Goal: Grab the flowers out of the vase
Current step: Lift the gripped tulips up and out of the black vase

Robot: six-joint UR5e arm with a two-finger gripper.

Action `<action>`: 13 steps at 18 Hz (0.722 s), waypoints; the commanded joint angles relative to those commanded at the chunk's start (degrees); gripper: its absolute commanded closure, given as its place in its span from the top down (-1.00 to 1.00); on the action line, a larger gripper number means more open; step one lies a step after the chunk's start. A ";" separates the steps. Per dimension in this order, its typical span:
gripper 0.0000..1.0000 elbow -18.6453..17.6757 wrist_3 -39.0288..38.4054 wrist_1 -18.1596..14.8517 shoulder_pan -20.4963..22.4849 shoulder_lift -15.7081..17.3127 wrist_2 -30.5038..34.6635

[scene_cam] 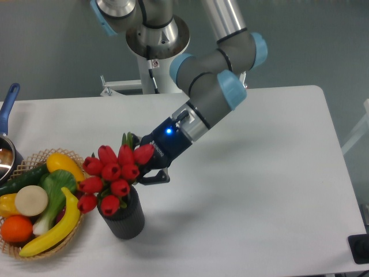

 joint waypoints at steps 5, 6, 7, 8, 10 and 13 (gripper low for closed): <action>-1.00 2.46 -6.67 0.00 1.49 1.58 -1.94; -1.00 3.16 -8.08 0.00 1.58 1.76 -1.94; -1.00 3.78 -9.31 0.00 1.76 1.93 -1.94; -1.00 4.48 -10.54 0.00 1.85 2.02 -1.94; -1.00 5.71 -12.83 0.00 2.63 2.37 -1.94; -1.00 7.64 -14.51 0.00 3.86 2.46 -2.12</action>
